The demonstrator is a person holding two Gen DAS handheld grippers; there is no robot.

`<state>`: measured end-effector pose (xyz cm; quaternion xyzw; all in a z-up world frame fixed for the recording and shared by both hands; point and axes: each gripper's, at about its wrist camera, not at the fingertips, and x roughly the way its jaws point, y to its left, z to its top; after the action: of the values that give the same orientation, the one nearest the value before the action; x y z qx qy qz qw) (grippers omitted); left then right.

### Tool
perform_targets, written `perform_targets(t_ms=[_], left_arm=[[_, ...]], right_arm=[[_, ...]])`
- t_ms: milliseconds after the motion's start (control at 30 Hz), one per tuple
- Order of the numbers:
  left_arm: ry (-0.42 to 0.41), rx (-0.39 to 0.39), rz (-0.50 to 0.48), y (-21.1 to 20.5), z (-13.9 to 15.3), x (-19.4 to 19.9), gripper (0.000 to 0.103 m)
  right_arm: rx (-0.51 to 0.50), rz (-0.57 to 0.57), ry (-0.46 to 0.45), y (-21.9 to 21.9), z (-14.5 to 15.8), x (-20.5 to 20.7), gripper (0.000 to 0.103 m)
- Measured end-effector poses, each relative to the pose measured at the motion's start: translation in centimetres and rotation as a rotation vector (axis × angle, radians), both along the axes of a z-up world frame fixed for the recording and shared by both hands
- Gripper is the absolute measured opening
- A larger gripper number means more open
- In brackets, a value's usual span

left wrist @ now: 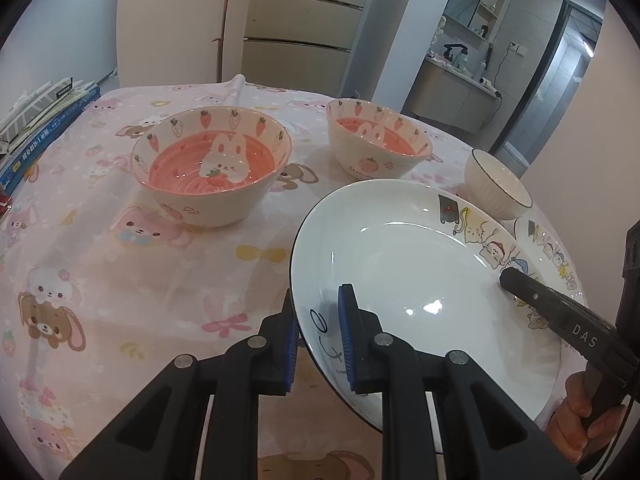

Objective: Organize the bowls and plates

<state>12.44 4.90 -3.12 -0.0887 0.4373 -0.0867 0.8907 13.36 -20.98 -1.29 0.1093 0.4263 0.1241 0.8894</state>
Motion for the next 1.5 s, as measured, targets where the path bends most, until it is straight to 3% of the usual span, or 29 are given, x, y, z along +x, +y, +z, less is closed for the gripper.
perform_targets(t_ms=[567,800,933,1200,1300,1367,1500], left_arm=[[-0.039,0.044,-0.031,-1.4,-0.7,0.0,0.021],[-0.067,0.063,-0.036,-1.7,-0.9,-0.3,0.023],[-0.093,0.121,-0.036,-2.5,-1.0,-0.7,0.025],[-0.134,0.219,-0.032,-3.8,-1.5,-1.0,0.026],[-0.134,0.212,-0.037,-3.6,-1.6,-0.8,0.026],[-0.136,0.256,-0.038,-4.2,-1.6,-0.9,0.026],[-0.133,0.248,-0.038,-4.0,-1.7,-0.7,0.026]], right_arm=[[-0.109,0.035,0.013,0.2,-0.1,0.6,0.022],[-0.212,0.036,-0.063,1.1,0.8,0.0,0.022],[-0.210,0.032,-0.067,0.9,0.4,0.0,0.022],[-0.324,0.032,-0.155,1.6,0.7,-0.9,0.021],[-0.385,-0.006,-0.204,2.1,1.0,-1.5,0.021],[-0.432,-0.017,-0.229,2.7,1.1,-1.8,0.022],[-0.387,-0.003,-0.183,2.1,0.6,-1.1,0.022]])
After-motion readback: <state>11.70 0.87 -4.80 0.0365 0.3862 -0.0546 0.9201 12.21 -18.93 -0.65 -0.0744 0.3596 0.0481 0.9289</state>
